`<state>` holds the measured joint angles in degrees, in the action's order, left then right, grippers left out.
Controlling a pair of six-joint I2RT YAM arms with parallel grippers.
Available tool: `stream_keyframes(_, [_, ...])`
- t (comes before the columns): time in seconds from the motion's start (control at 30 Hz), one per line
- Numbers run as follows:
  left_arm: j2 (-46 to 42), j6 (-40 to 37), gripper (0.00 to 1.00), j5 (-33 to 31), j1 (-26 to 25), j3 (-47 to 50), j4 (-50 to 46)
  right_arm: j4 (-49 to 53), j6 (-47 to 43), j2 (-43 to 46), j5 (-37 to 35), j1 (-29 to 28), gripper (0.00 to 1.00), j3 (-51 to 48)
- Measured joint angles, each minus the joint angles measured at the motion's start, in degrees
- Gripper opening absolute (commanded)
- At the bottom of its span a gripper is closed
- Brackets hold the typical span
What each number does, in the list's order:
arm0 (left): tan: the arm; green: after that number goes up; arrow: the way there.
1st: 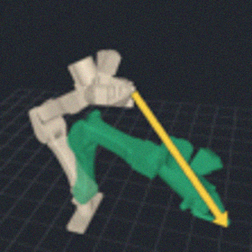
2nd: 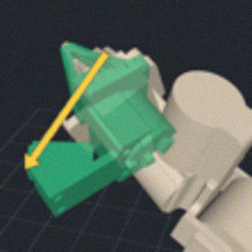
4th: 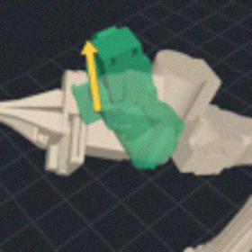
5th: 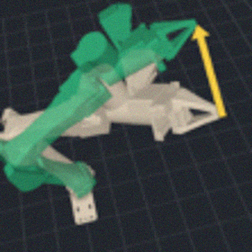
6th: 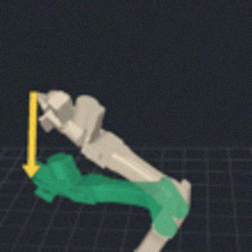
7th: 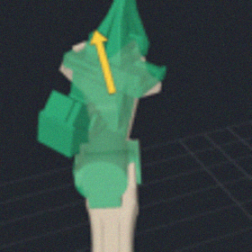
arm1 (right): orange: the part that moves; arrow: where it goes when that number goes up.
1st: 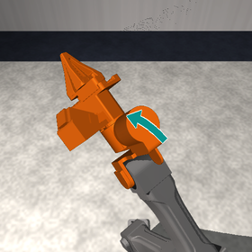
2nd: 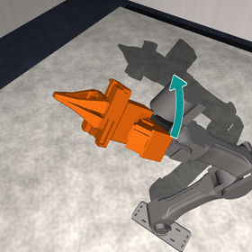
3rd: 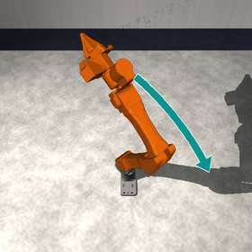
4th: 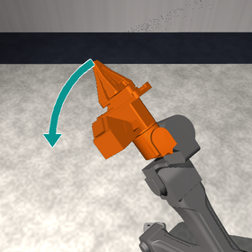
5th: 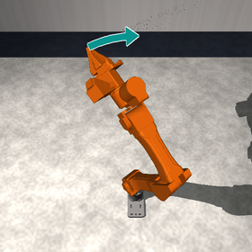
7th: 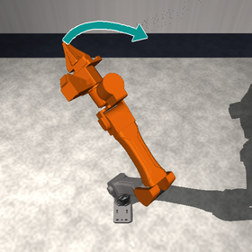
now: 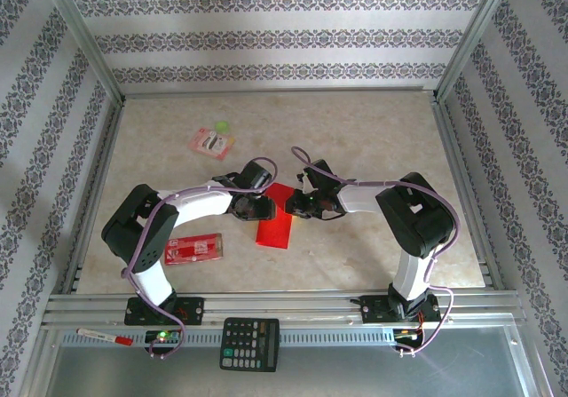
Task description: Fold a paper plane with a square sheet of paper (pick it up from the middle)
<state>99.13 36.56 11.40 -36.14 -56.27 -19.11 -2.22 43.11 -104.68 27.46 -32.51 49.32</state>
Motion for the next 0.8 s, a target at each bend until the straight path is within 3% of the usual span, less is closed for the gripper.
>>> stream_keyframes(0.17, [-3.23,-0.33,0.48,-0.61,-0.04,-0.74,-1.03,-0.07,-0.02,0.00,0.00,0.00,0.12,-0.09])
stream_keyframes(0.33, [-6.62,-0.33,0.28,0.98,-0.04,-1.46,-0.76,-0.09,-0.02,0.00,0.00,0.00,0.11,-0.09])
stream_keyframes(0.47, [-4.96,0.09,0.19,5.18,-0.02,-1.51,0.92,-0.09,-0.02,0.00,0.00,0.00,0.11,-0.09])
stream_keyframes(0.8, [1.73,-0.55,0.17,8.17,3.39,-0.96,2.40,0.00,-0.44,-0.04,0.00,0.00,0.10,-0.09])
